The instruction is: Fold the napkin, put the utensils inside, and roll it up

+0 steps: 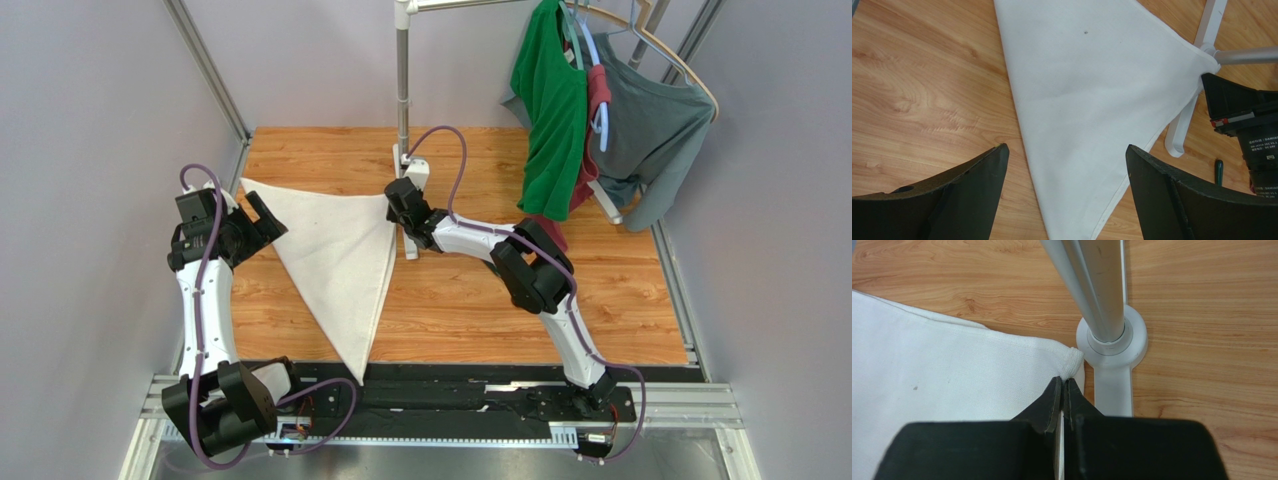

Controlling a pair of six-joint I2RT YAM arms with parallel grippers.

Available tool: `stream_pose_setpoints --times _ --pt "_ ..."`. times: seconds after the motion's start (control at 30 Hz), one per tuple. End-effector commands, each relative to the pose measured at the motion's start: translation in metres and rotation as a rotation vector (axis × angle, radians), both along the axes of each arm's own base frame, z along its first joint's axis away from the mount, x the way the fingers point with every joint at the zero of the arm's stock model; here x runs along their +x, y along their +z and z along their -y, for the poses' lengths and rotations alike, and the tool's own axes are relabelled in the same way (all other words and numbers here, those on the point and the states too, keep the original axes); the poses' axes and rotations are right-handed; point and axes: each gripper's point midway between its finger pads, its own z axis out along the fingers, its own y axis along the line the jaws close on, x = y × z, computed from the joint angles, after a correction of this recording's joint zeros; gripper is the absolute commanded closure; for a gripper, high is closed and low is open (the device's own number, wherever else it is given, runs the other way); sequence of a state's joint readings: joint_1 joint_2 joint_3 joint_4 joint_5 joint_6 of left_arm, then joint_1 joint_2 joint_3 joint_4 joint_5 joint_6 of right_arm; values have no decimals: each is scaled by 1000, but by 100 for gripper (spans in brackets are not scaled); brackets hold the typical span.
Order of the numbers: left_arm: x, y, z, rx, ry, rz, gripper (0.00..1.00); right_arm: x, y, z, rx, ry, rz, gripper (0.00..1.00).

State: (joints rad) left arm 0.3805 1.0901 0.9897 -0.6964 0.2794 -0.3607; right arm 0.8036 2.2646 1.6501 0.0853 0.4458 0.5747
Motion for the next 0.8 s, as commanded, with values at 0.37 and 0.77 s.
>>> stream_pose_setpoints --times 0.37,0.77 --pt "3 8 -1 3 0 39 4 11 43 8 19 -29 65 100" --pt "3 8 -1 4 2 39 4 15 46 7 16 -18 89 100"
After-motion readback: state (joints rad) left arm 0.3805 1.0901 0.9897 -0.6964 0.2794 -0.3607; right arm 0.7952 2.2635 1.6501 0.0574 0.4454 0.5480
